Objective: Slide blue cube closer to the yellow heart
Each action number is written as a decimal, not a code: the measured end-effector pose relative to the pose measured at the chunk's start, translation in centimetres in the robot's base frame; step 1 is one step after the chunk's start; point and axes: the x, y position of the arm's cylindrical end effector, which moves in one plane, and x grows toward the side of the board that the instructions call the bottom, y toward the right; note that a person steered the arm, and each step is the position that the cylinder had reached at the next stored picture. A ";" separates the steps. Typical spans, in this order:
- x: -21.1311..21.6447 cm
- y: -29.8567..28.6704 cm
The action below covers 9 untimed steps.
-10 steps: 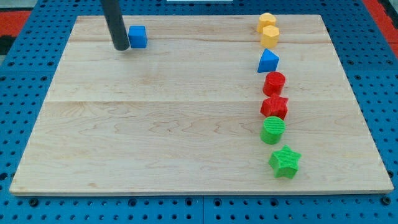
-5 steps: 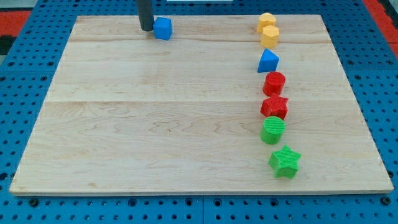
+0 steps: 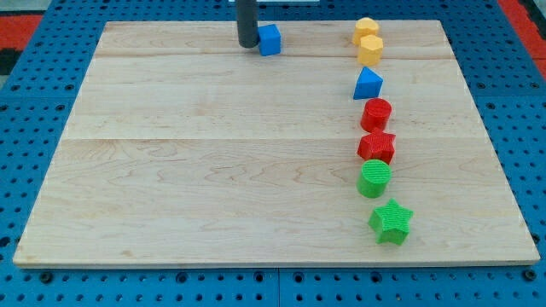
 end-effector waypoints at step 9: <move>0.7 13.9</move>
